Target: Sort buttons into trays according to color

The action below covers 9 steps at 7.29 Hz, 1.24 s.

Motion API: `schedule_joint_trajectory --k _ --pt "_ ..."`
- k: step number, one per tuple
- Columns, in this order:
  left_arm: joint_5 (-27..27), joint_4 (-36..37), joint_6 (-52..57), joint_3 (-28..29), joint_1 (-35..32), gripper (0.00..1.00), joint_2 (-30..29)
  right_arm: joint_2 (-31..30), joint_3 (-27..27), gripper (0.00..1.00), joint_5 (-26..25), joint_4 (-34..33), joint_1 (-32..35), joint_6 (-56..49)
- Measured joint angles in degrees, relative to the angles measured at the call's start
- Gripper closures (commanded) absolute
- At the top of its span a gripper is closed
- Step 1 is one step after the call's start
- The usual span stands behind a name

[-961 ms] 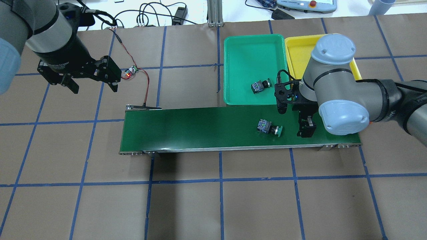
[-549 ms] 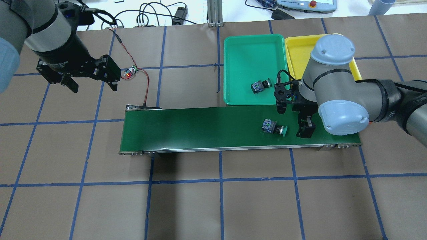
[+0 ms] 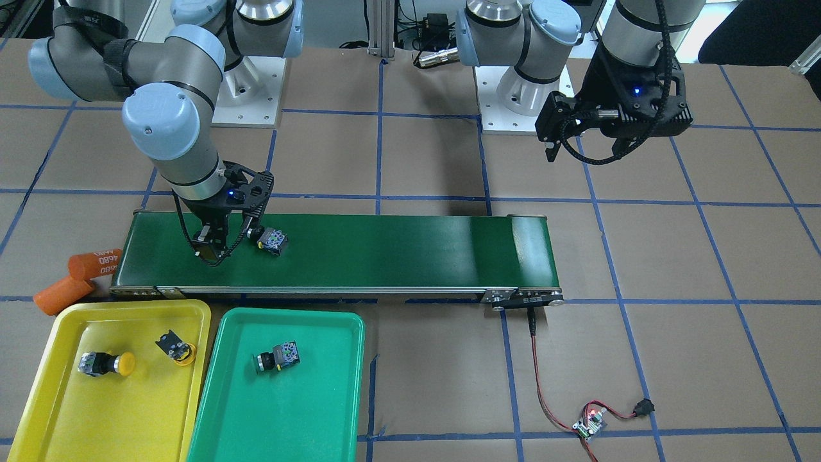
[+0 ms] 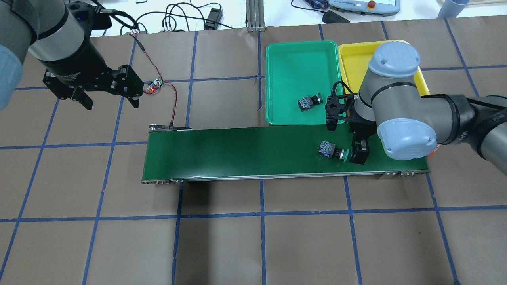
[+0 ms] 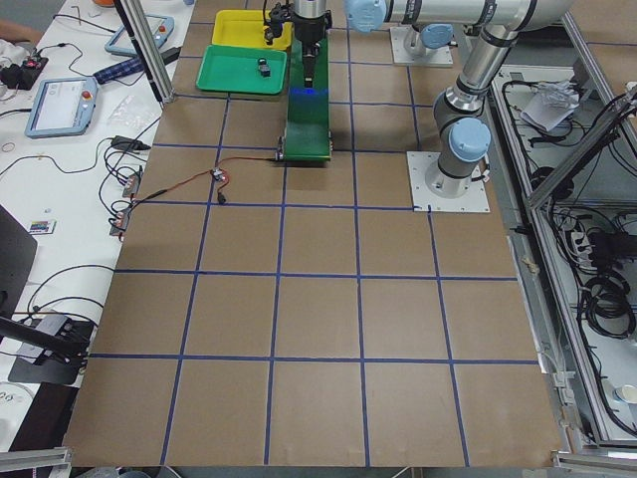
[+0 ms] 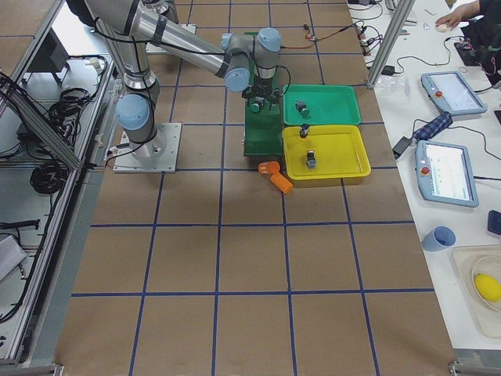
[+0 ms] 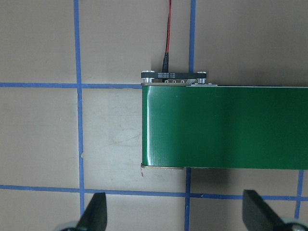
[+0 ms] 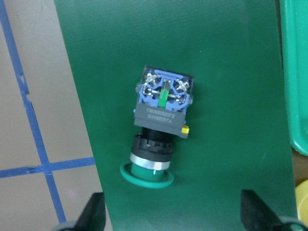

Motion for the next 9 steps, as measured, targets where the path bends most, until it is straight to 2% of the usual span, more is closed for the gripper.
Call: schedule_joint_trajectory --k 2,4,6,7,8,9 --pt "0.01 0.08 0.00 0.05 0.00 0.00 0.09 0.61 0.06 0.00 -0.05 0.28 -0.01 2.89" --pt "-0.03 0.13 0.00 -0.10 0.01 0.00 0.14 1.30 0.04 0.12 -0.03 0.07 -0.01 3.32" --pt "0.00 0.14 0.00 -0.33 0.01 0.00 0.44 1.80 0.03 0.17 -0.09 -0.08 -0.01 3.36" --pt "0.00 0.15 0.00 -0.42 0.01 0.00 0.48 2.00 0.02 0.26 -0.09 -0.11 -0.01 3.33" --pt "0.01 0.15 0.00 -0.48 0.01 0.00 0.48 2.11 0.01 0.42 -0.12 -0.12 -0.01 3.28" --pt "0.01 0.16 0.00 -0.52 0.01 0.00 0.53 2.14 -0.02 0.93 -0.30 -0.13 0.00 3.16"
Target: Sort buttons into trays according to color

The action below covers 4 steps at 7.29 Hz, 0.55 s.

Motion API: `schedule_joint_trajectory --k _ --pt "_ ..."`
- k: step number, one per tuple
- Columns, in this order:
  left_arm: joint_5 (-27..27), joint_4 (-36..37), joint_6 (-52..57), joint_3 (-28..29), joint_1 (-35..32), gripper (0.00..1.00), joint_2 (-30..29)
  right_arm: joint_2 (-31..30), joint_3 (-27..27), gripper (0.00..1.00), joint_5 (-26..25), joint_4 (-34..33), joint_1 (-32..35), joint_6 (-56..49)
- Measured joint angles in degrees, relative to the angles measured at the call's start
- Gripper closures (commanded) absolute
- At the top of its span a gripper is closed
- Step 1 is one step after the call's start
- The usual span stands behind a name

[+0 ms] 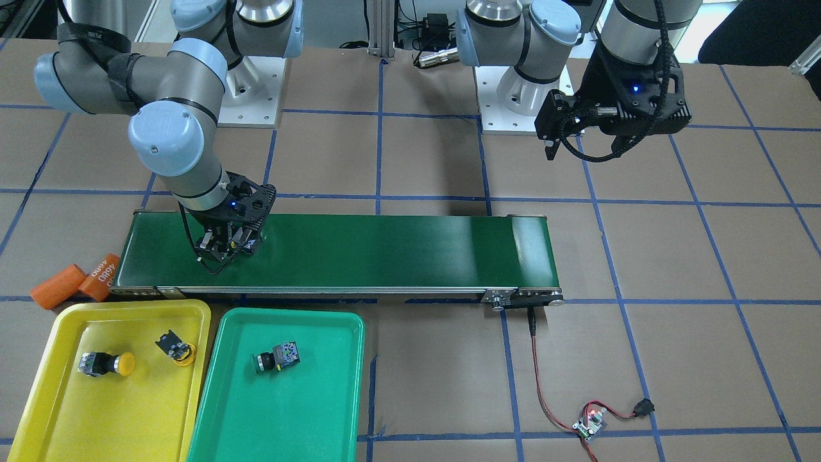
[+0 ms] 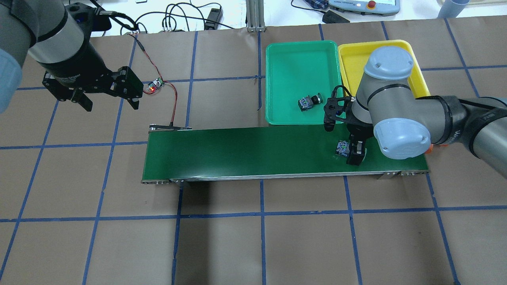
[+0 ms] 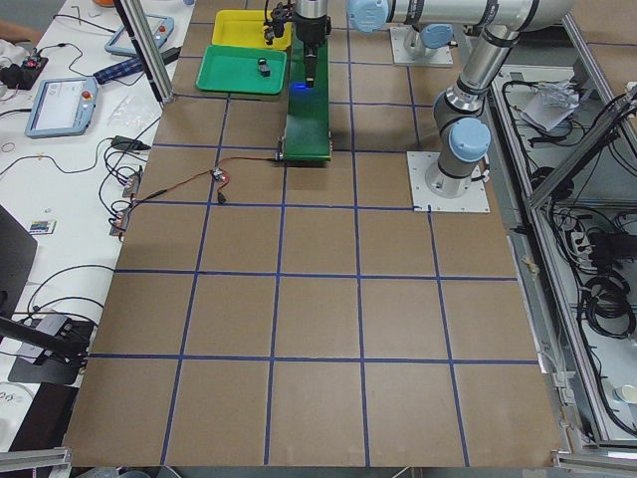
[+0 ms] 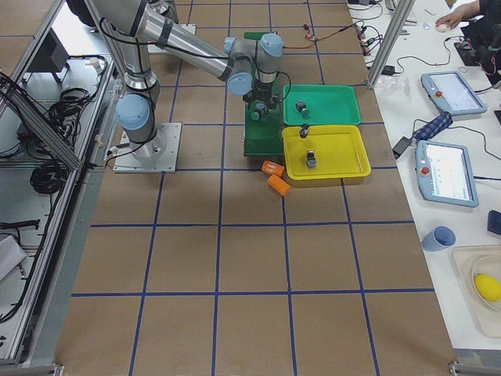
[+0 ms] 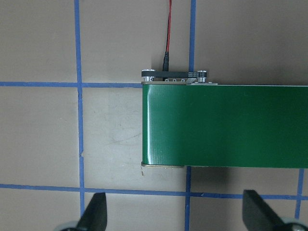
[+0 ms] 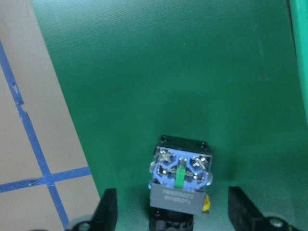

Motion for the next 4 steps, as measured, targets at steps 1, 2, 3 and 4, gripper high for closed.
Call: schedule_joint_trajectory --k 1,2,3,4 --pt "0.00 0.00 0.00 -0.03 0.00 0.00 0.13 0.02 -0.03 1.00 -0.29 -0.03 0.00 -0.13" --pt "-0.02 0.00 0.00 -0.08 0.00 0.00 0.27 -0.01 -0.08 1.00 -0.55 -0.06 0.00 -0.27" --pt "-0.06 0.00 0.00 -0.11 0.00 0.00 0.43 -0.14 -0.20 1.00 -0.72 -0.08 0.00 -0.40" --pt "-0.06 0.00 0.00 -0.16 0.00 0.00 0.58 -0.33 -0.57 1.00 -0.75 -0.14 0.00 -0.47"
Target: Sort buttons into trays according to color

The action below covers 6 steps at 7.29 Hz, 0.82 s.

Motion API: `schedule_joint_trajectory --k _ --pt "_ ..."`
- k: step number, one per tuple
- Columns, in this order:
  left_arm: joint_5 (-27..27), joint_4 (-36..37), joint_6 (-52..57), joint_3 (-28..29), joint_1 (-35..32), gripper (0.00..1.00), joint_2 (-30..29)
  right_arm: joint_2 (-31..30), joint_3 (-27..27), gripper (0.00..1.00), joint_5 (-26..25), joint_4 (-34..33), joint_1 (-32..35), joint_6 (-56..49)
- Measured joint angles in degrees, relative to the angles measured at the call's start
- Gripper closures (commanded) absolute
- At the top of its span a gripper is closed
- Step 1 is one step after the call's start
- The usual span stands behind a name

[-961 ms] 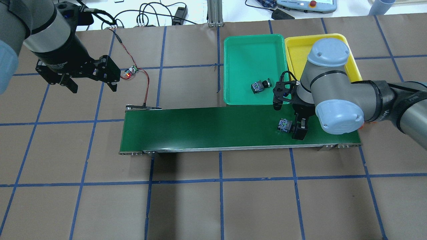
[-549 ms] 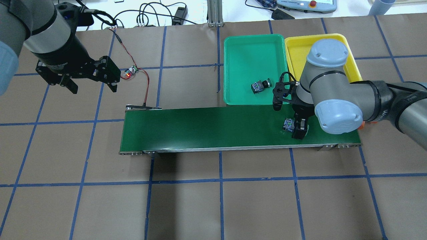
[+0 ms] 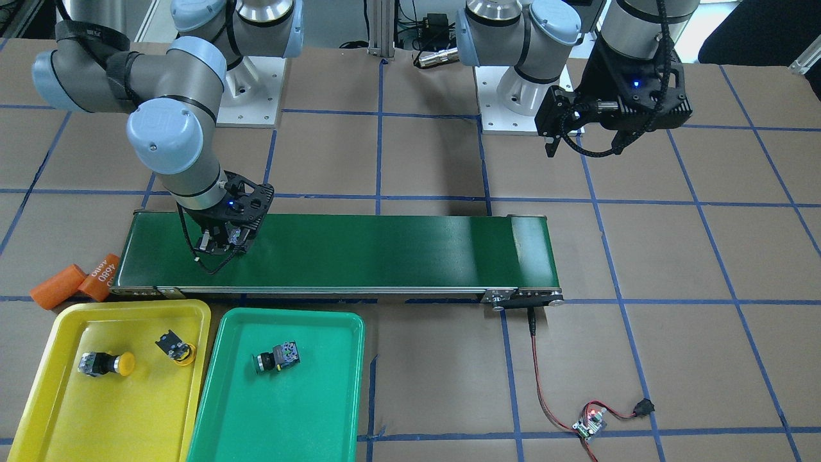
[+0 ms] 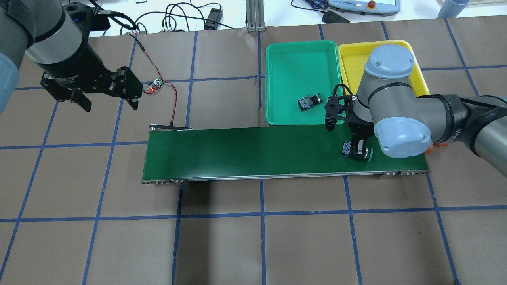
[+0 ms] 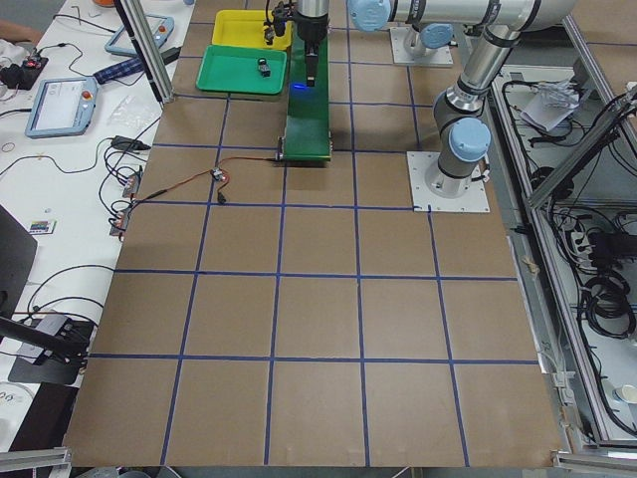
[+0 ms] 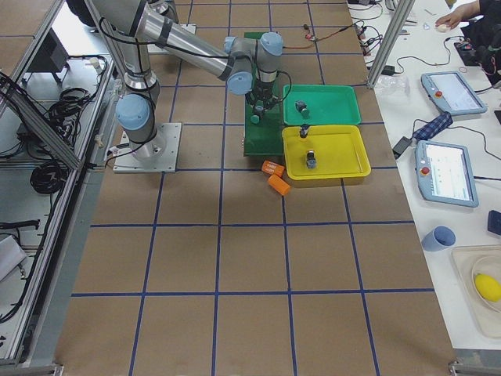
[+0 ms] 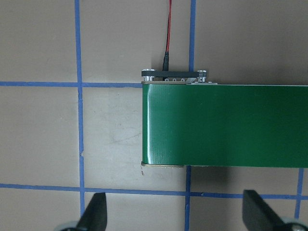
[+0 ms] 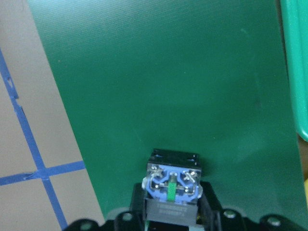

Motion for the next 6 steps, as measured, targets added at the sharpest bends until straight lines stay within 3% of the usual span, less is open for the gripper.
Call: schedule_joint_trajectory --k 3,6 --pt "0.06 0.00 0.00 -0.03 -0.01 0.00 0.12 2.08 -7.46 1.00 1.14 -0.19 0.32 -2.43" --pt "0.04 0.00 0.00 0.01 -0.01 0.00 0.15 11.66 -18.00 1.00 3.90 -4.69 2.87 -12.05"
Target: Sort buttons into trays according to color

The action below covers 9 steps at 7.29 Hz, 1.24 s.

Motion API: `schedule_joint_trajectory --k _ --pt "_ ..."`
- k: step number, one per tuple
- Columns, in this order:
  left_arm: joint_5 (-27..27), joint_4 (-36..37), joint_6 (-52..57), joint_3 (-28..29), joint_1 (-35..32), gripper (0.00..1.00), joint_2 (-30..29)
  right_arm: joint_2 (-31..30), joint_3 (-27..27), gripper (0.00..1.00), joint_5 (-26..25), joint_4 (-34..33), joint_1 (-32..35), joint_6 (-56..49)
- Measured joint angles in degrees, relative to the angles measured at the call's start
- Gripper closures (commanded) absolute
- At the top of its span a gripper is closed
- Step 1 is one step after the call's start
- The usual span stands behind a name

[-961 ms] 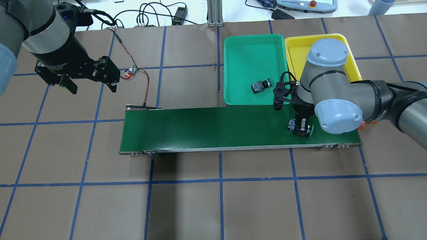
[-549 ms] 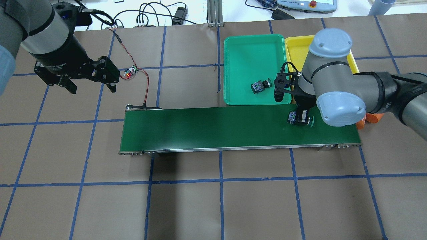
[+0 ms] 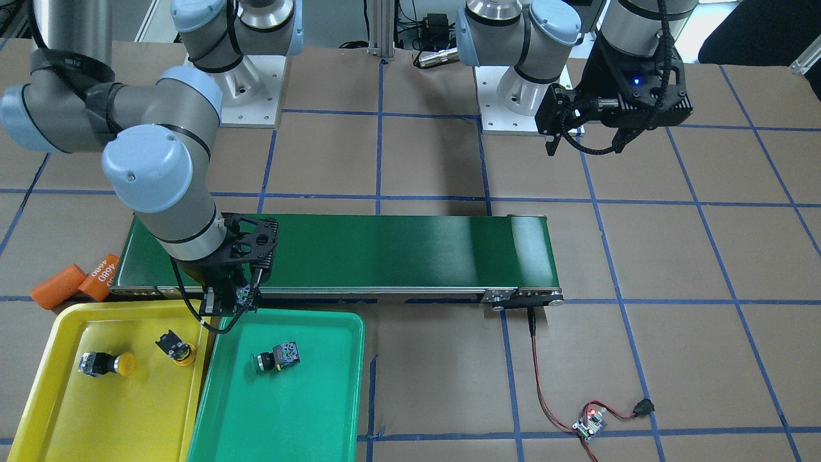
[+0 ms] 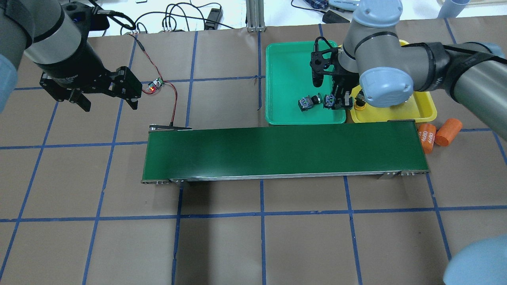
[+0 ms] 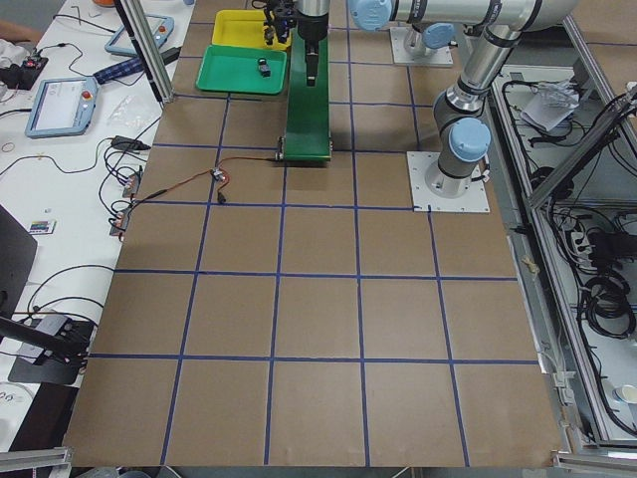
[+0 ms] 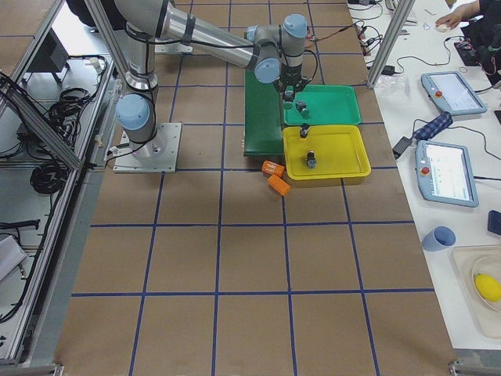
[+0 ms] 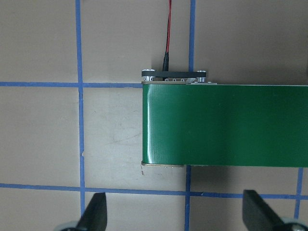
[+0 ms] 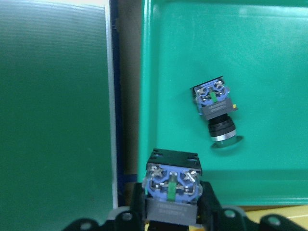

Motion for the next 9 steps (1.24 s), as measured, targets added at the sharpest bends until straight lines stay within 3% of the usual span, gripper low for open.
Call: schedule_joint_trajectory --k 1,2,3,6,9 --pt "-0.04 0.00 0.00 0.03 0.01 0.00 -0.07 4.23 -2.52 1.00 0.14 -4.08 0.73 -0.69" --pt "-0.06 0.00 0.00 0.12 0.01 0.00 -0.23 7.86 -5.30 0.57 0.04 -6.31 1.90 -0.74" --pt "-0.07 0.00 0.00 0.17 0.01 0.00 -0.38 10.87 -7.91 0.01 -0.09 -7.16 3.06 -0.30" --pt "-0.07 0.10 0.06 0.27 0.01 0.00 -0.51 12.08 -10.67 0.00 -0.73 -3.76 3.96 4.50" --pt "-0.07 0.33 0.05 0.08 0.01 0.00 -0.32 0.98 -10.98 0.00 -1.02 9.08 3.94 8.70"
